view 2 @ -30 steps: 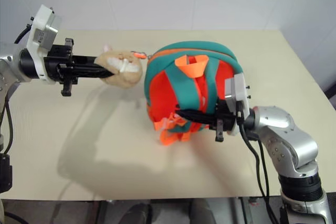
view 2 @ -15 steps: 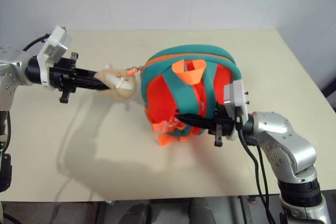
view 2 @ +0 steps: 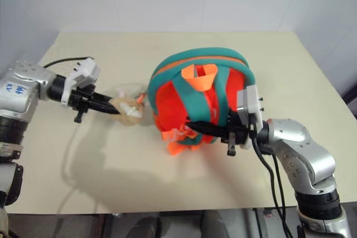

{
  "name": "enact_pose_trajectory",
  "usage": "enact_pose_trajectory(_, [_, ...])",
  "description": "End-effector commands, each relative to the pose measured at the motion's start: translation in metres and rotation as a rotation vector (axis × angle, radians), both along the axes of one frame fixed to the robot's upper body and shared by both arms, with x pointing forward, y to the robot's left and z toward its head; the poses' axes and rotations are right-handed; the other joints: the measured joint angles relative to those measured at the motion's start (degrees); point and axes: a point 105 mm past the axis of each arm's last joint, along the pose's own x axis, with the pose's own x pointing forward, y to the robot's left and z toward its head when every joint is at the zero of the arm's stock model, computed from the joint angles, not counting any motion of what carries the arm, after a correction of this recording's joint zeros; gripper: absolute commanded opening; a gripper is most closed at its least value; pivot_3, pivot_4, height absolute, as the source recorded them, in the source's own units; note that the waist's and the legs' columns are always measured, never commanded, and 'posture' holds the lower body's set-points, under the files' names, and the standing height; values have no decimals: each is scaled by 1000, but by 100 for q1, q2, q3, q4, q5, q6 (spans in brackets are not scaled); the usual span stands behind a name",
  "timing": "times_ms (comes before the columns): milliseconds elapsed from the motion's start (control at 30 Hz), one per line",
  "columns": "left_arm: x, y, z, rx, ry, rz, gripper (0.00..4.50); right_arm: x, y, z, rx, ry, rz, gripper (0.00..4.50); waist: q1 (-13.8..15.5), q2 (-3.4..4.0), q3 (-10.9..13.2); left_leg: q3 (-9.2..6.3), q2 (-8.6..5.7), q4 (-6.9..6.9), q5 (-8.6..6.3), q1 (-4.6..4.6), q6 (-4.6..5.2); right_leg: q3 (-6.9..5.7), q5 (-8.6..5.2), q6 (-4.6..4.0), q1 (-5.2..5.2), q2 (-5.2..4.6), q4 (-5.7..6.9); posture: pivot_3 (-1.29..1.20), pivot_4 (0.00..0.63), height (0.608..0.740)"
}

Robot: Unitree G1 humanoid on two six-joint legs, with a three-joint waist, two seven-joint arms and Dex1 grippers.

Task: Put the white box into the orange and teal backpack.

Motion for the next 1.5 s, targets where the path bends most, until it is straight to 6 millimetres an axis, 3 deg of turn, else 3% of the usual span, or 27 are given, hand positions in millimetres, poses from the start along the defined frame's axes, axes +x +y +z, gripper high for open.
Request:
enact_pose_trajectory(33, [4, 5, -7, 92, 5, -8, 293, -4, 2, 9, 13, -51, 13, 548, -8, 0, 0, 0, 0, 0, 0, 0, 0, 0, 0, 0, 0, 0, 0, 0, 150, 740])
enact_pose_trajectory(333, [14, -9, -32, 149, 17, -42, 293, -3, 3, 7, 3, -50, -1, 548, -5, -1, 0, 0, -1, 1, 0, 0, 0, 0, 0, 0, 0, -1, 1, 0, 150, 740])
enact_pose_trajectory(567, [16, -17, -14, 42, -94, -50, 282, -2, -1, 2, -45, -67, -29, 548, -2, 0, 0, -1, 0, 1, 0, 1, 1, 0, 0, 0, 0, -1, 4, 0, 150, 740])
enact_pose_trajectory(633, [12, -20, -8, -8, -99, -56, 1000, 0, -4, -6, -104, -30, -39, 548, -1, 0, 0, 0, -1, 2, 0, 0, 1, 0, 0, 0, 0, -1, 3, 0, 150, 740])
enact_pose_trajectory(733, [6, -21, 2, -78, -96, -45, 1918, 4, -11, -21, -238, 45, -69, 1553, 1, 0, 0, -1, -2, 3, -1, -1, 1, -1, 0, 0, 0, -3, 3, 0, 150, 740])
enact_pose_trajectory(967, [-15, -6, 16, -164, -145, -11, 4121, -4, -21, -12, -265, 4, -46, 3880, -4, 0, 0, -1, -1, 2, -1, 0, 3, -1, 0, 0, 0, -3, 3, 0, 150, 740])
enact_pose_trajectory(1033, [-19, -1, 19, -183, -153, 2, 4500, -7, -25, -10, -265, -2, -49, 4489, 4, -1, 0, -2, 0, 2, -1, 0, 3, -3, 0, 0, 0, -2, 2, 0, 150, 740])
enact_pose_trajectory(1267, [-27, 29, 19, -227, -192, 75, 4500, -8, -58, -3, -319, -17, -166, 4489, 33, -1, 0, -1, -1, 3, -2, 0, 3, -3, 0, 0, 2, -4, 1, 0, 150, 740])
enact_pose_trajectory(1500, [-38, 61, 34, -438, -327, 122, 4500, -8, -132, -11, -460, 12, -408, 4489, 53, -1, 0, 6, -1, 0, -4, 1, 7, -3, 0, 0, 6, -5, -10, 0, 150, 740])
